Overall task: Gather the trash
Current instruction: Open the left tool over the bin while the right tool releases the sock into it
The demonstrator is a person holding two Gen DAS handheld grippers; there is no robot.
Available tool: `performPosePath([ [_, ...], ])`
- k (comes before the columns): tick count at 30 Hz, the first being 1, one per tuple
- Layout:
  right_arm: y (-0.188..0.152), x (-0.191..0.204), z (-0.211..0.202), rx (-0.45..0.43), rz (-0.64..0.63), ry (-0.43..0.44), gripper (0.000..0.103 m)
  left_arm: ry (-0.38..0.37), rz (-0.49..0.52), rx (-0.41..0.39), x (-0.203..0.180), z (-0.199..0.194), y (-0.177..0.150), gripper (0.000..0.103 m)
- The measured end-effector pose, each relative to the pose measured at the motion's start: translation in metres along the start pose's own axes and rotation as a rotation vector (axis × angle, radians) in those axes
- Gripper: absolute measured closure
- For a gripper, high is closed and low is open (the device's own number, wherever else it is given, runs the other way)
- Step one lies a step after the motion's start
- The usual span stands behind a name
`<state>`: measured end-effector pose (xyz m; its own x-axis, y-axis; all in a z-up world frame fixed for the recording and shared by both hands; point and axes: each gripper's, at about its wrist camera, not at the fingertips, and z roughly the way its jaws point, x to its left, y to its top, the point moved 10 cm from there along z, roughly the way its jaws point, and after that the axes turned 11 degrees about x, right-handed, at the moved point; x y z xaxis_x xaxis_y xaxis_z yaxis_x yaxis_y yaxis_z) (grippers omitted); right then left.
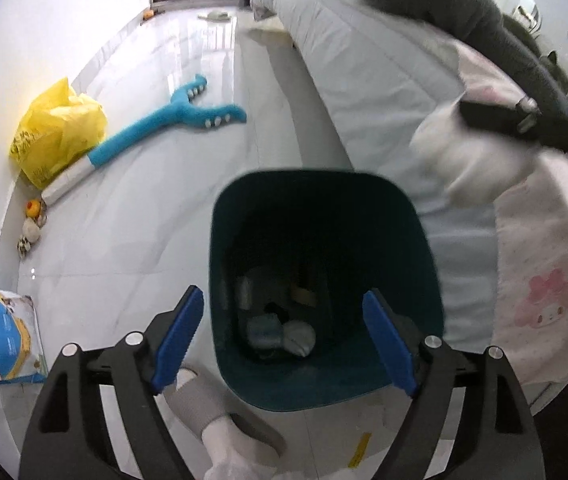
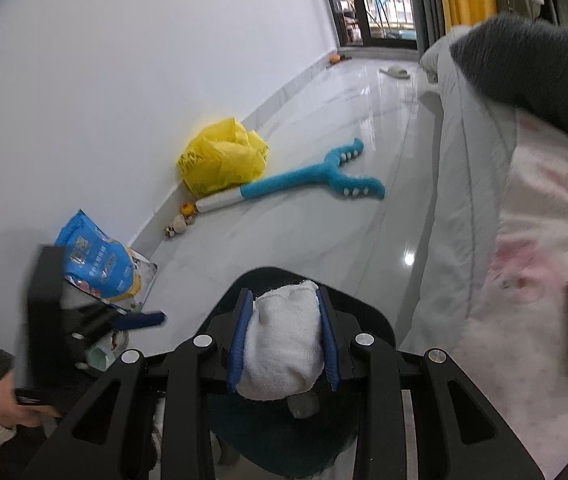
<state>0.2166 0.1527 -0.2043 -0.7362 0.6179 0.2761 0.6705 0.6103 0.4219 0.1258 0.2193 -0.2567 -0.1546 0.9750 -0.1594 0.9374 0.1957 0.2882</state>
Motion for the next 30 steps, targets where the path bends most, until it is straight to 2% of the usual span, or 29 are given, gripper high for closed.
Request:
performPosePath([
  [8,-0.013,0.002,0.048,0.102,0.025,-0.003,0.071,-0.043,0.03,-0.133,-0.005,-0.041,0.017,0.028],
  [14,-0.024,0.002,0.075,0.161,0.035,-0.009,0.071,-0.057,0.0,-0.208,-0.003,-0.068,0.027,0.034],
  [22,-0.053,0.009,0.115,0.29,0.006,-0.048,0.07,-0.057,-0.017,-0.311,-0.002,-0.108,0.042,0.041],
  [25,-0.064,0.01,0.122,0.324,-0.005,-0.053,0.067,-0.059,-0.011,-0.338,-0.006,-0.121,0.047,0.041],
  [29,-0.068,0.012,0.122,0.344,-0.01,-0.07,0.048,-0.061,0.012,-0.377,-0.012,-0.139,0.054,0.041],
  [30,-0.069,0.013,0.12,0.349,-0.018,-0.087,0.046,-0.051,0.02,-0.388,-0.015,-0.144,0.055,0.041],
])
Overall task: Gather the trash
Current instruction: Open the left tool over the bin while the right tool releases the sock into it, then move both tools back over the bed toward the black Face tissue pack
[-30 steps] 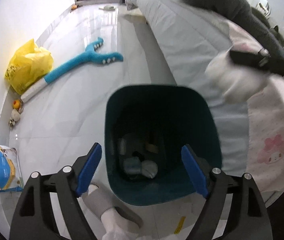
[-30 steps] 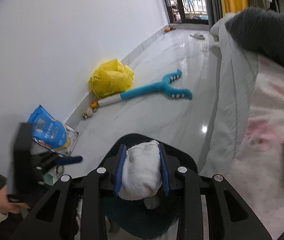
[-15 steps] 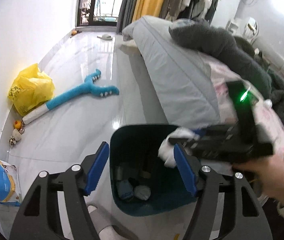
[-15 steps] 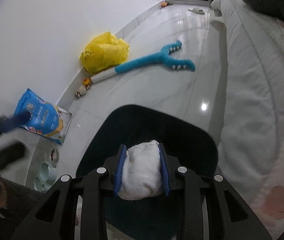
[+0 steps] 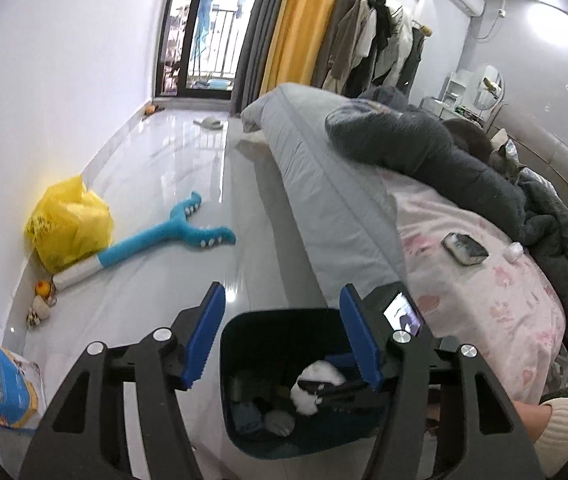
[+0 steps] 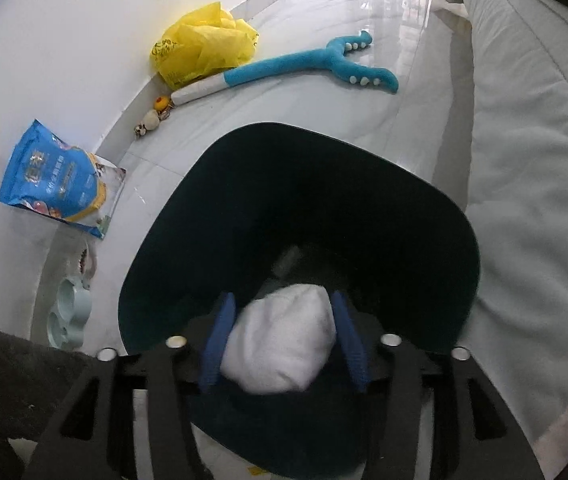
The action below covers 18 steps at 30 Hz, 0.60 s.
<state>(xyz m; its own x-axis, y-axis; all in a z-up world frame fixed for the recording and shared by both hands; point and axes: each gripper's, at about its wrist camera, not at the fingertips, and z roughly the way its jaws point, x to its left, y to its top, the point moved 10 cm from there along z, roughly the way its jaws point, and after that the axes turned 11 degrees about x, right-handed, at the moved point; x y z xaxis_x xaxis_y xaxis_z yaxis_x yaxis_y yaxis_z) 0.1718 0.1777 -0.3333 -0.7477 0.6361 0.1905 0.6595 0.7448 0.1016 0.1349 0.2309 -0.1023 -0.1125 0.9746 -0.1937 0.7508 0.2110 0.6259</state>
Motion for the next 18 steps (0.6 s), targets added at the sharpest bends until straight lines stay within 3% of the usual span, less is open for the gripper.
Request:
performPosePath([
  [9,-0.011,-0.003,-0.02,-0.015,-0.01,0.016,0.039,0.006,-0.019,-0.077,-0.005,-0.028,0.026,0.041],
  [18,-0.009,0.002,-0.085,-0.173,-0.039,0.073,0.028,0.015,0.015,-0.127,-0.037,-0.038,0.049,0.038],
])
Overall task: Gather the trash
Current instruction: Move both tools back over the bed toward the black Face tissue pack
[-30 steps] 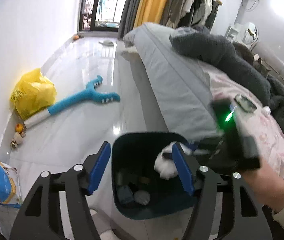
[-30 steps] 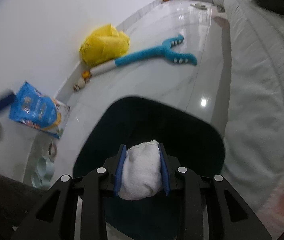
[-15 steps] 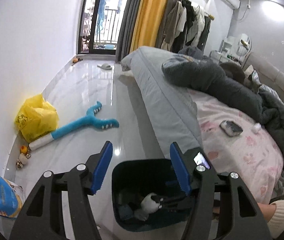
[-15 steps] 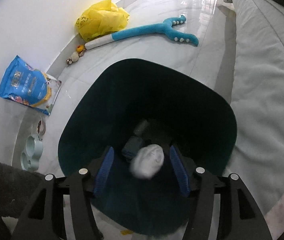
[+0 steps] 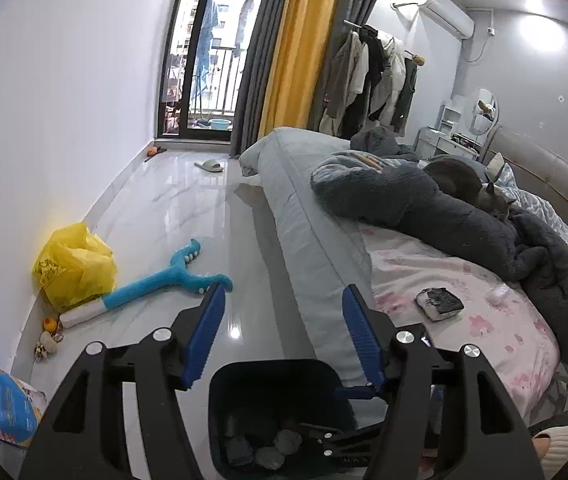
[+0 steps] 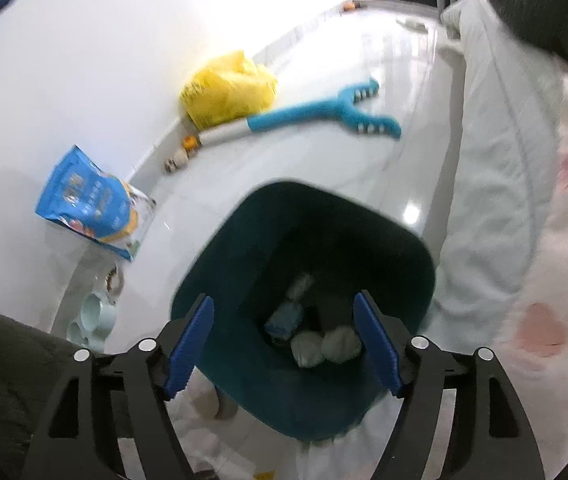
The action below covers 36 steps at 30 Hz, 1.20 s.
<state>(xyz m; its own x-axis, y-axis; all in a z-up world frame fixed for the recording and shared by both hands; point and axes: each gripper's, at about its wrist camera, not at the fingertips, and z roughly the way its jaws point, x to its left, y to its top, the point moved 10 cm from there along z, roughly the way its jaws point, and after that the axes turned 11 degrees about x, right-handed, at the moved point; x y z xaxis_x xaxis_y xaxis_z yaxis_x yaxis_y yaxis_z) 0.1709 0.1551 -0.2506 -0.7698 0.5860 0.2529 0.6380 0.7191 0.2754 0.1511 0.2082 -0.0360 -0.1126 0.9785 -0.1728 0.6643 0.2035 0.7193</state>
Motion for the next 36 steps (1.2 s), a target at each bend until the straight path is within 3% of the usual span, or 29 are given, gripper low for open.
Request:
performPosePath([
  [9,0.012,-0.013,-0.072,-0.164,-0.048,-0.043,0.028,-0.01,-0.008,-0.018,-0.029,0.011,0.014,0.027],
  [17,0.017,-0.073,-0.143,-0.321,0.0,-0.119,0.021,-0.009,-0.027,-0.017,-0.055,0.03,0.024,0.014],
  [24,0.012,-0.125,-0.181,-0.38,0.06,-0.169,0.017,-0.027,0.016,0.021,-0.091,0.053,0.022,0.01],
  [36,-0.014,-0.202,-0.207,-0.378,0.122,-0.291,0.017,-0.089,0.059,0.097,-0.149,0.096,0.015,0.01],
])
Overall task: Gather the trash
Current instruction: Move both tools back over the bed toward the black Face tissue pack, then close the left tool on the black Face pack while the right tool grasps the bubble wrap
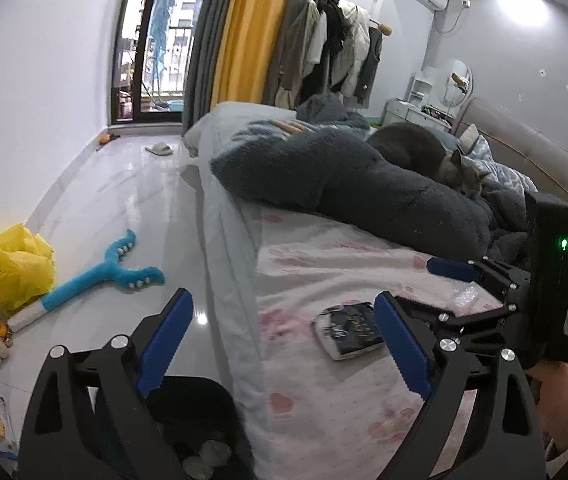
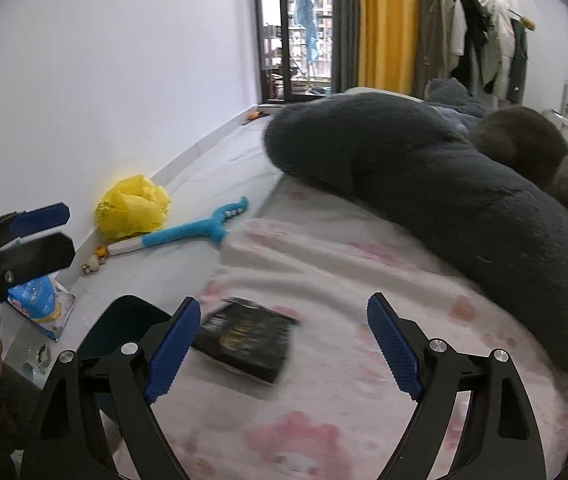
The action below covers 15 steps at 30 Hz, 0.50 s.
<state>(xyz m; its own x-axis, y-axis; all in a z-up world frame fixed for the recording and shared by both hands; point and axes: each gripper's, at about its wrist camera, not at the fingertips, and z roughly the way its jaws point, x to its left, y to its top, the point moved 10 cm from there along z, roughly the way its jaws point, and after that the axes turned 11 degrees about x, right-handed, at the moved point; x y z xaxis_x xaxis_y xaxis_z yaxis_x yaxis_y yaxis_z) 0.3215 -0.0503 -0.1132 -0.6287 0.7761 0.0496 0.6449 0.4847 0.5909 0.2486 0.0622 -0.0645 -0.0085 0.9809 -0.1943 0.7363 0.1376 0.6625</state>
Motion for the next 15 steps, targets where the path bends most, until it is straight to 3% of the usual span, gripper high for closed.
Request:
performPosePath([
  [15,-0.016,-0.098,-0.007,0.036,0.115,-0.101,0.017,-0.01,0.095,0.15,-0.059,0.081,-0.02,0.009],
])
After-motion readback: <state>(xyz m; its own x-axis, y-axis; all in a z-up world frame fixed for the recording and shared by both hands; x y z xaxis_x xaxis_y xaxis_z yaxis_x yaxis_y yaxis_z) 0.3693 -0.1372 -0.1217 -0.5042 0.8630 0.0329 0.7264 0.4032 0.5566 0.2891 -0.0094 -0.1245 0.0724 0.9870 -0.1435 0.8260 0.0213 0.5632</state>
